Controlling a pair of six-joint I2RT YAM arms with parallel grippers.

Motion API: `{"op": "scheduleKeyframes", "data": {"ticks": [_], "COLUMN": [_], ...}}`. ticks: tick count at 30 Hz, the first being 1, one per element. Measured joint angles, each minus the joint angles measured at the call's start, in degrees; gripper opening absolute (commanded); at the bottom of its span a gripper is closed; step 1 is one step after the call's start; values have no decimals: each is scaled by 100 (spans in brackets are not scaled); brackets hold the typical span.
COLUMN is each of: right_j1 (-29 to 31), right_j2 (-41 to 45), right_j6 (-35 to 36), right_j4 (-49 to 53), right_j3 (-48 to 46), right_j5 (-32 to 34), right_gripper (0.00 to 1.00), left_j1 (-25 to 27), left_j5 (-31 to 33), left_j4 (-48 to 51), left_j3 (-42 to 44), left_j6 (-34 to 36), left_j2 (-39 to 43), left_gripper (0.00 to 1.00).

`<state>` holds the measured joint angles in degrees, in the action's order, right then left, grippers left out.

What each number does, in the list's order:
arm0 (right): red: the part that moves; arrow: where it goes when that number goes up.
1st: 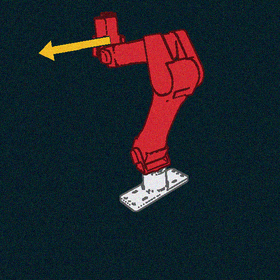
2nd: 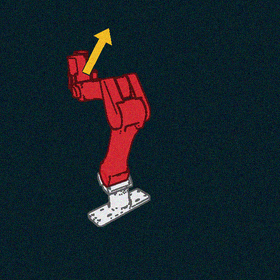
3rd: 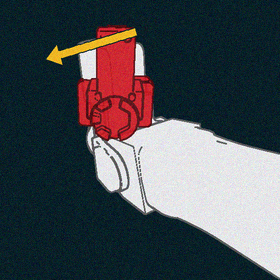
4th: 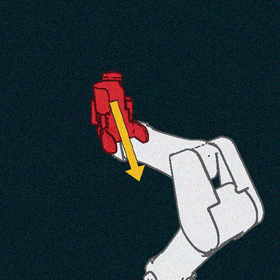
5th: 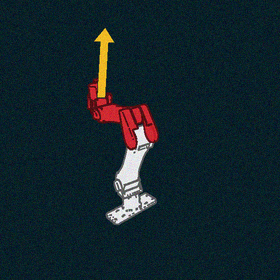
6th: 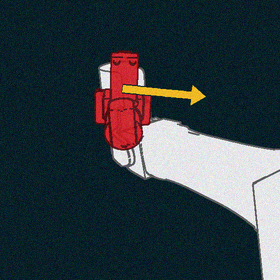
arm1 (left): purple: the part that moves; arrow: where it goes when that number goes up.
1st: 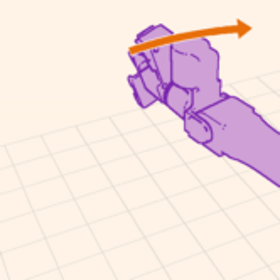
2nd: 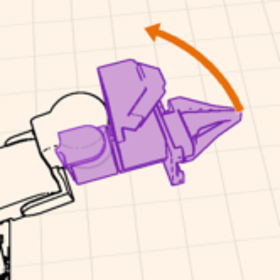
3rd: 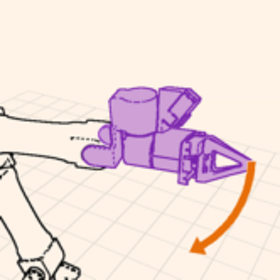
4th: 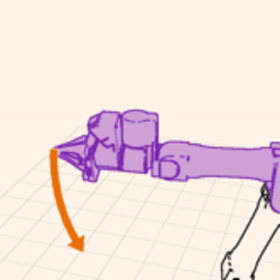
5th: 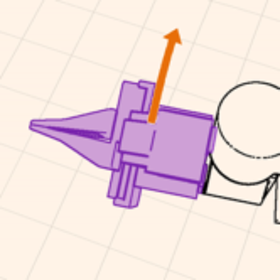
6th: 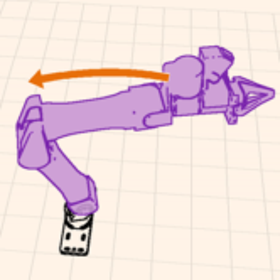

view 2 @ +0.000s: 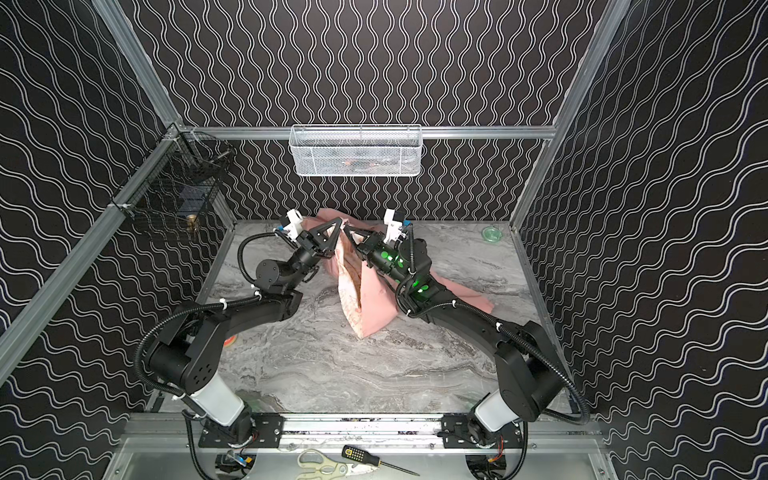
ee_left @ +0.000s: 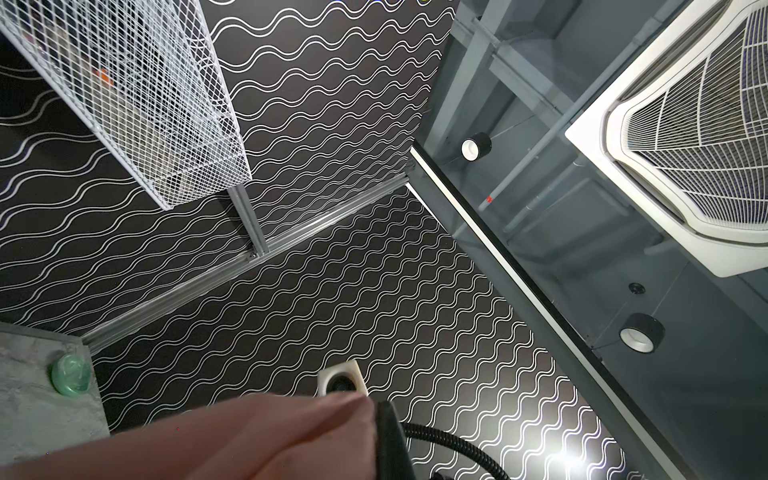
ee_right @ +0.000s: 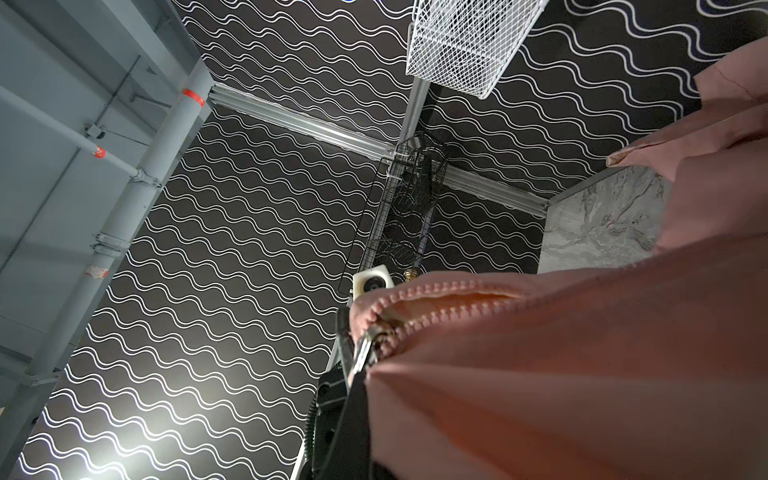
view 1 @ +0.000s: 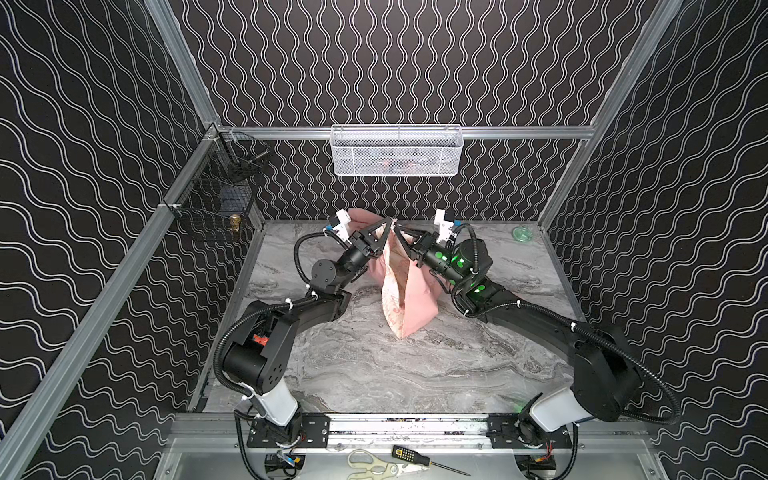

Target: Zip up the jacket

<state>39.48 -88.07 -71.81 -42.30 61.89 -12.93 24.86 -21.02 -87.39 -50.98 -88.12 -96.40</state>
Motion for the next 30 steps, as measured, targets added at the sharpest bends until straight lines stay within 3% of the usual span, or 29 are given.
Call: {"op": "scheduleKeyframes", "data": {"ticks": [10, 13, 17, 22, 30], "right_j1": [-63, -116, -129, -269, -713], "right_j2": [125, 160, 192, 245, 870], "right_j6": [81, 35, 22, 129, 990], "right_j4": [249, 299, 684, 1051, 2280], "right_j3": [-221, -330, -433, -442, -251], "right_j5": [-35, -125, -831, -1392, -1934], "right_gripper": [1, 17, 31, 49, 62], "left_j1": [7, 7, -55, -37, -46], "left_j5": [-87, -157, 535, 715, 756], "left_j4": [177, 234, 308, 306, 400], "left_j3": [245, 326, 378, 459, 658], "left_j6": [0, 0, 0, -11, -20], "left_j2": [66, 66, 66, 59, 170], "left_gripper": [0, 0, 0, 0, 0]}}
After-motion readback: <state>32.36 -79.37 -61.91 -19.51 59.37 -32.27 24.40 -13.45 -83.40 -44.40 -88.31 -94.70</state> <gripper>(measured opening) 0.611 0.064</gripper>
